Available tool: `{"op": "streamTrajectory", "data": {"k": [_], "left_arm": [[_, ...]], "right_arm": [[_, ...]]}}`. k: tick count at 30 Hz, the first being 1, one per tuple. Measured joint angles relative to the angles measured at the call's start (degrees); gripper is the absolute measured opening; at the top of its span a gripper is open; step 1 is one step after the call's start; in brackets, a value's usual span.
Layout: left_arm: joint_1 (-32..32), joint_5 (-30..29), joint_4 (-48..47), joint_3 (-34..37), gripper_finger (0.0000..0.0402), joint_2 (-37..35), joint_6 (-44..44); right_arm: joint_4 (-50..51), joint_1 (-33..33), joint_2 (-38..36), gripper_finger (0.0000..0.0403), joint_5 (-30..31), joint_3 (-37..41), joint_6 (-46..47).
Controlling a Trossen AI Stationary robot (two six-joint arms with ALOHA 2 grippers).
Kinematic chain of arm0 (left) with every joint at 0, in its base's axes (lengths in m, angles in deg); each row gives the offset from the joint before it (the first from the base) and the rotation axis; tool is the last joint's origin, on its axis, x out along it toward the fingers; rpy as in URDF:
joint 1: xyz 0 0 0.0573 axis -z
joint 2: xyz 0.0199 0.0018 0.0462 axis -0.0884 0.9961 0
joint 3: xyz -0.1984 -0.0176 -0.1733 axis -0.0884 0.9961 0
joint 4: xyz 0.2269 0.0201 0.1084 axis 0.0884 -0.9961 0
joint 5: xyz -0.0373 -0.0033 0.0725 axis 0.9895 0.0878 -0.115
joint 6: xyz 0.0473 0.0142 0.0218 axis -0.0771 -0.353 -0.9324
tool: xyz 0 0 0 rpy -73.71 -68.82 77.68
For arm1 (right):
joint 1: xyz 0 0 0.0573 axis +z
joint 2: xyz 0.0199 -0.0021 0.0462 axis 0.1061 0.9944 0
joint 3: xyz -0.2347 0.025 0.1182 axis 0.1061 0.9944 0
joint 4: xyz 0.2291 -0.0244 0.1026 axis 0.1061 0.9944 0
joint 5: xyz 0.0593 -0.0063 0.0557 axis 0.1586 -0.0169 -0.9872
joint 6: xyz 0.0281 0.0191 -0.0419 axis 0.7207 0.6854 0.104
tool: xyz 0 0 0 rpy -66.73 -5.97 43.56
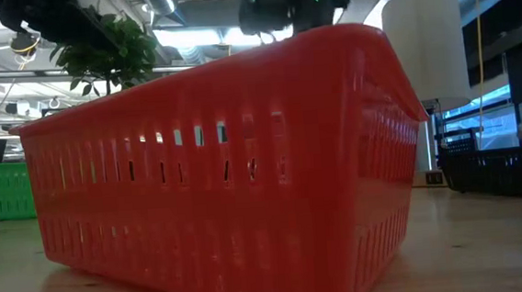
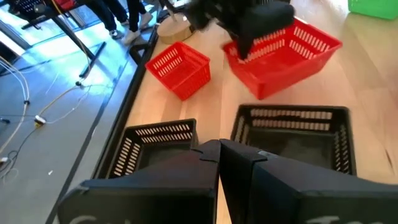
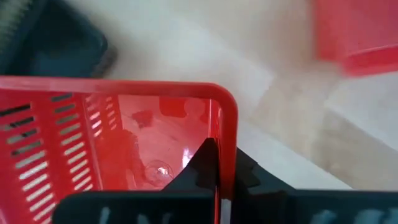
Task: Stack baskets by color
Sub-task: Stack the middle red bin on the top red bin
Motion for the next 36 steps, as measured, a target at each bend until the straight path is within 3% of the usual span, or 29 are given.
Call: {"op": "streamTrajectory", "data": {"k": [7, 13, 21, 27, 31, 36], "left_arm": [[0.0, 0.0, -0.02, 0.0, 0.0, 0.0, -0.72], [0.0, 0.0, -0.04, 0.0, 0.0, 0.0, -9.59], [0.0, 0.0, -0.08, 0.0, 0.0, 0.0, -17.55], [0.0, -0.02, -0.87, 0.0, 0.0, -0.02, -18.94], [0.0, -0.15, -0.92, 0.0, 0.0, -0.02, -25.58], [0.0, -4.07, -0.92, 0.0, 0.0, -0.02, -28.02]], "right_arm": [[7.98, -2.36, 0.0, 0.0001, 11.12, -9.61, 14.43], [9.61, -4.47, -0.02, 0.0001, 12.4, -12.52, 22.95], [9.3, -9.54, -0.02, 0.0, 4.78, -11.88, 34.8], [10.93, -13.38, -0.02, 0.0, 3.1, -11.88, 42.5], [12.37, -15.63, -0.02, 0.0, 3.05, -11.88, 45.82], [17.99, -17.89, -0.15, 0.0, 2.75, -11.88, 46.9]]}}
